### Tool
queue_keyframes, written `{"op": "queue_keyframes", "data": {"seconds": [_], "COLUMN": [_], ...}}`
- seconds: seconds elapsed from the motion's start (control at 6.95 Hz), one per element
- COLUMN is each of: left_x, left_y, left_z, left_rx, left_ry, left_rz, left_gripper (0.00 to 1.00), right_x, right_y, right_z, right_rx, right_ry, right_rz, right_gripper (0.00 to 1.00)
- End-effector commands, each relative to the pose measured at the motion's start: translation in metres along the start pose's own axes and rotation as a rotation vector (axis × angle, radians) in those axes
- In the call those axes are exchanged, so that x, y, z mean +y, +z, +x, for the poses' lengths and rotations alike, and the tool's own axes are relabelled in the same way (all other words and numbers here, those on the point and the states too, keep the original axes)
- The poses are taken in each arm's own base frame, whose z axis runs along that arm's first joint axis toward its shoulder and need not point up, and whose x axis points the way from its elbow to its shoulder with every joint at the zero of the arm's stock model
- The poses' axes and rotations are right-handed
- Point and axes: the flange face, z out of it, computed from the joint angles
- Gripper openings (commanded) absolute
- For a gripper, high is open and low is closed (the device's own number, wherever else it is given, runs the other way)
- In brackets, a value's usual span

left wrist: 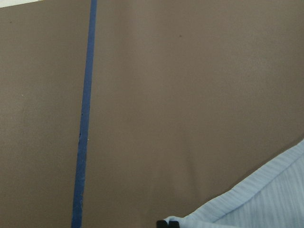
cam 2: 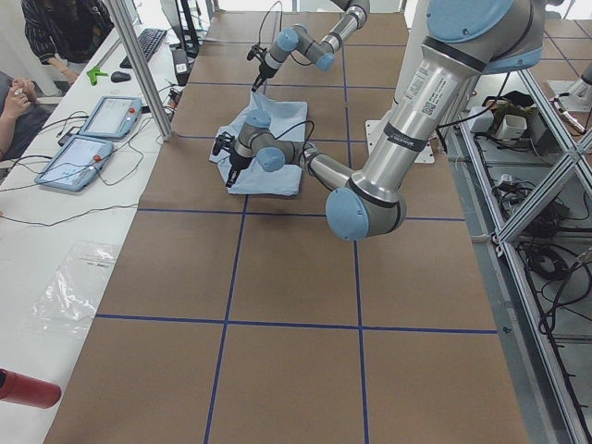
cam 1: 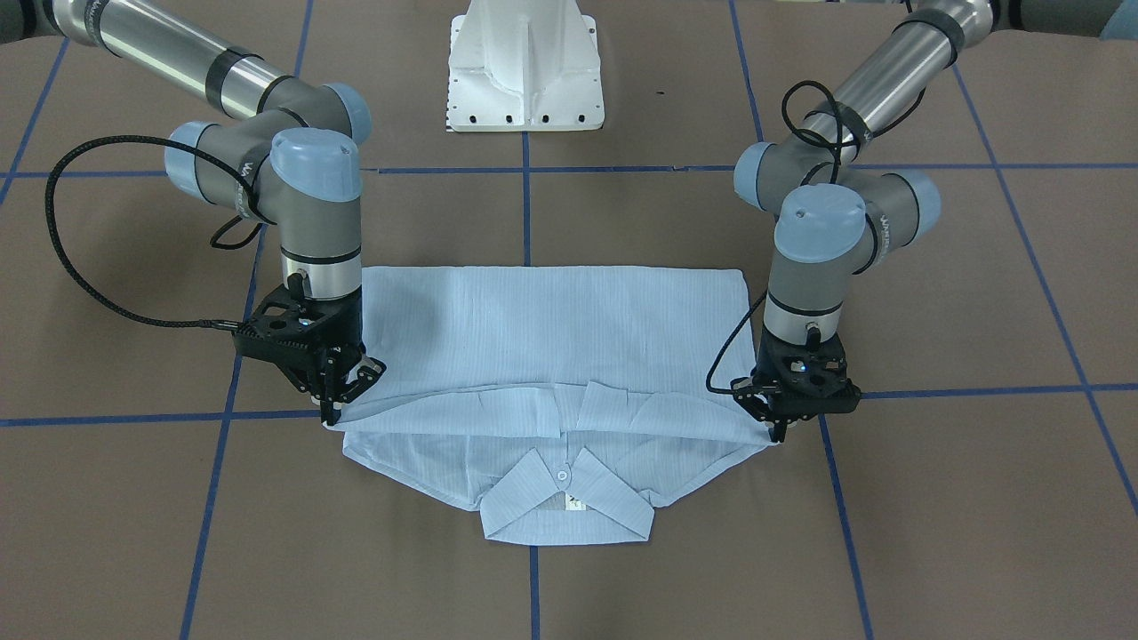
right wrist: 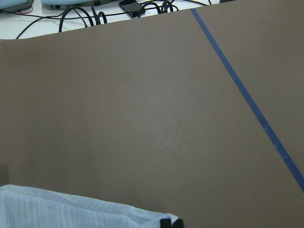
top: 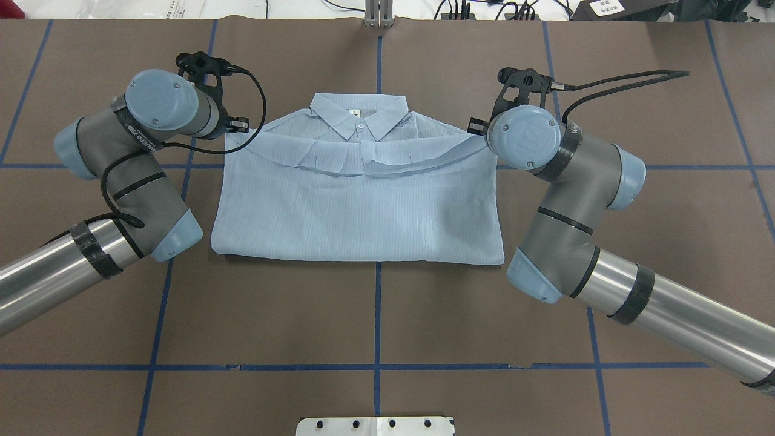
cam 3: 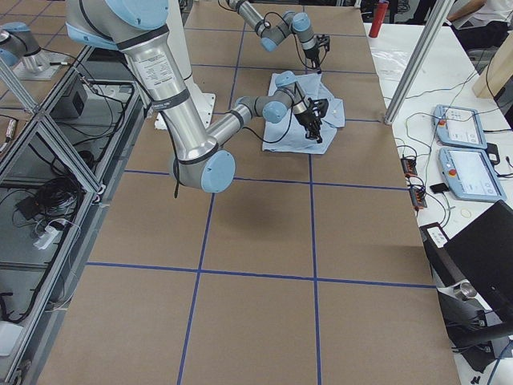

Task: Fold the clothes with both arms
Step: 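Lay the hem down near the collar and open both grippers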

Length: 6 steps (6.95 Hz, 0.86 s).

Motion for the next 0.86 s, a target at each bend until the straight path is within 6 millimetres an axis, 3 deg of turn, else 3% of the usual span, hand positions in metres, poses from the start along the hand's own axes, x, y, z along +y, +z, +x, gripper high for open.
{"op": "queue_keyframes", "data": {"seconds": [0.0, 0.14, 0.43, 0.58, 0.72], "left_x": [-0.001, 0.0, 0.052, 0.081, 0.124], "left_y": [-0.008, -0.032, -0.081, -0.095, -0.098], "left_z": [-0.001, -0.008, -0.047, -0.054, -0.028], "left_rx": [0.052, 0.106, 0.209, 0.226, 0.256], "left_ry": [0.056, 0.093, 0.093, 0.04, -0.004], "left_rz": [0.034, 0.068, 0.003, -0.024, -0.078], "left_gripper": [1.0, 1.0, 1.0, 1.0, 1.0], "right_x": [-0.002, 0.0, 0.001, 0.001, 0.002], "right_y": [-0.002, -0.012, -0.037, -0.039, -0.04], "right_z": [-0.002, -0.006, -0.002, -0.001, -0.002], "right_rx": [-0.006, -0.034, -0.096, -0.099, -0.102], "right_ry": [-0.014, -0.039, -0.051, -0.051, -0.05], "right_rz": [0.0, -0.039, -0.1, -0.1, -0.099], "right_gripper": [0.99, 1.0, 1.0, 1.0, 1.0]}}
